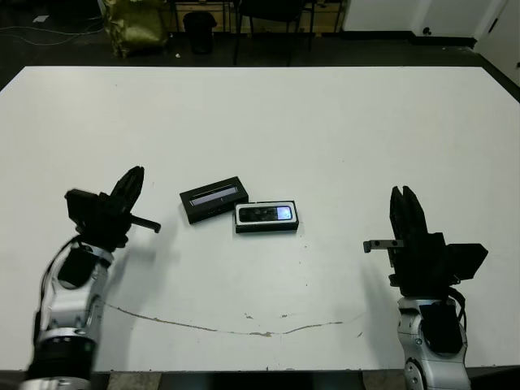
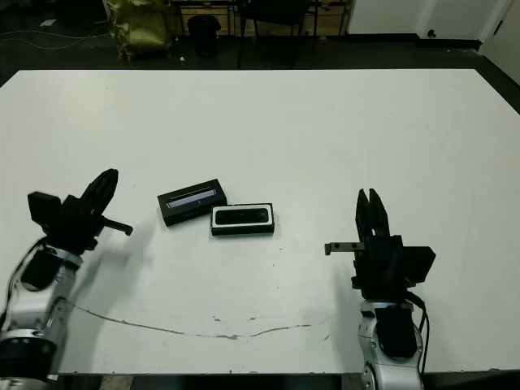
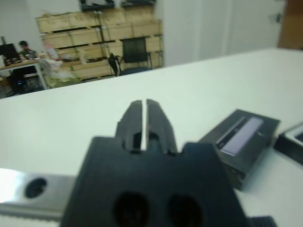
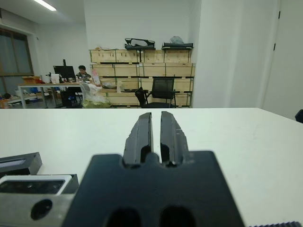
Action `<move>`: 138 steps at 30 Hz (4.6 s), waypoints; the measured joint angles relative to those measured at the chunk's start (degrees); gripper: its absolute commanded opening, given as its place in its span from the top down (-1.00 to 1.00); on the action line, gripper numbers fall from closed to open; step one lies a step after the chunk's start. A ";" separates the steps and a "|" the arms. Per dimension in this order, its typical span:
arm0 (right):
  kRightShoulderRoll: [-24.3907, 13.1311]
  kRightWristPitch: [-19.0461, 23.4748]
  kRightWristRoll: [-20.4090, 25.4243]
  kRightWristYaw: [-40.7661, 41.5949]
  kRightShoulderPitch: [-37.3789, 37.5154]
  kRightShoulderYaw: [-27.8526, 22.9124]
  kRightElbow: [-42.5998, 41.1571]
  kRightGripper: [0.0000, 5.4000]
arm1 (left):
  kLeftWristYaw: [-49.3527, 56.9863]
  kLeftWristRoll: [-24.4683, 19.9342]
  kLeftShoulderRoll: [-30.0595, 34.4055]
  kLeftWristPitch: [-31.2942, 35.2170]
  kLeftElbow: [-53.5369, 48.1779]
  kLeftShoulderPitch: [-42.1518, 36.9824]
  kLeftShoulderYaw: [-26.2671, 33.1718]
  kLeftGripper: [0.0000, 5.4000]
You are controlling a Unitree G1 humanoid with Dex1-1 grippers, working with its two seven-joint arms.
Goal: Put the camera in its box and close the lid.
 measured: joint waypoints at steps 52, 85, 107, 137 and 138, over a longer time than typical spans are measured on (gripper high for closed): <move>-0.57 -3.66 1.29 1.02 1.22 2.24 5.00 1.00 | -49.36 -9.36 6.81 10.05 45.53 -27.08 4.97 -0.99; -0.73 -5.47 0.52 2.47 0.00 3.27 7.03 1.00 | -55.65 -5.51 5.53 -1.80 44.42 -26.30 0.21 -0.99; -0.81 -5.46 1.77 3.54 0.01 3.28 7.18 1.00 | -52.14 -3.81 2.58 -5.46 44.84 -26.30 -0.59 -0.99; -0.81 -5.19 1.94 4.01 -0.01 3.28 7.41 1.00 | -49.87 -1.88 2.22 -5.94 45.91 -26.31 -2.37 -0.99; -0.81 -4.59 1.92 3.97 0.06 3.29 7.02 1.00 | -49.59 -1.88 2.22 -5.77 45.92 -26.31 -2.43 -0.99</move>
